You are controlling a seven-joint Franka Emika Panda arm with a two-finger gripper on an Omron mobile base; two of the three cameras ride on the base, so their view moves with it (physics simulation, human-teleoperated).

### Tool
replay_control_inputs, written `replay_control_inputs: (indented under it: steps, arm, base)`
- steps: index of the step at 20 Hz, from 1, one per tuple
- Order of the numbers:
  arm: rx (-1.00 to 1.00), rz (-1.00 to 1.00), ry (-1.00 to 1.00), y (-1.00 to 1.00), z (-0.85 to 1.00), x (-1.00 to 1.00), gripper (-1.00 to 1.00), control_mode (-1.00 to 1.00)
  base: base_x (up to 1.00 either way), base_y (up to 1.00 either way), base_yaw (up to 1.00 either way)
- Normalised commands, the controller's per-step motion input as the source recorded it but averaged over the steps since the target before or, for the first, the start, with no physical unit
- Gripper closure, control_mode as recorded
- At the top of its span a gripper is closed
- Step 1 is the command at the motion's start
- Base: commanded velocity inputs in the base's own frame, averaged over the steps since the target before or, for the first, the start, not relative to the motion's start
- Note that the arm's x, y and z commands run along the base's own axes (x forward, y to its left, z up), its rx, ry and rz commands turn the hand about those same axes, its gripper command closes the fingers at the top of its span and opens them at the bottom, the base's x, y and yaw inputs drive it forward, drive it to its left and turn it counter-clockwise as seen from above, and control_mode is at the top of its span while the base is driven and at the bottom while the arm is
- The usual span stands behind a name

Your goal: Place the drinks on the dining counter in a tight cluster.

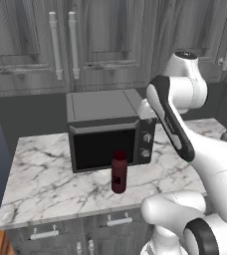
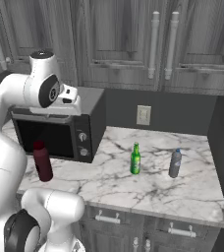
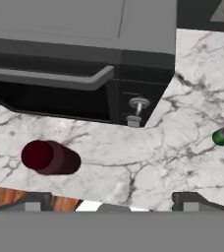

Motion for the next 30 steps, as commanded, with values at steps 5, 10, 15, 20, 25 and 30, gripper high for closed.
replay_control_inputs:
  steps: [5,10,15,20,25,30]
  arm:
    - [-0.10,0.09,0.21,0.34,-0.09,-0.10,-1.00,-1.00]
    - [-0.17,0.02,0.29,0.60,-0.11,0.02,-1.00,-1.00]
    - [0.00,0.00,0.14,0.18,-0.41,0.12,-1.00,-1.00]
    - [0.19,0.00,-0.03,0.02,-0.86,-0.01,-1.00,-1.00]
    - [0.11,-0.01,-0.17,0.10,-0.44,0.11,-1.00,-1.00]
    - [-0.01,-0.04,-0.02,0.30,0.00,0.27,-1.00,-1.00]
  base:
    - [0.00,0.00,0.00]
    - [0.00,0.00,0.00]
    - [0.00,0.00,0.00]
    - [0.00,0.00,0.00]
    - [0.00,0.00,0.00]
    - [0.00,0.00,0.00]
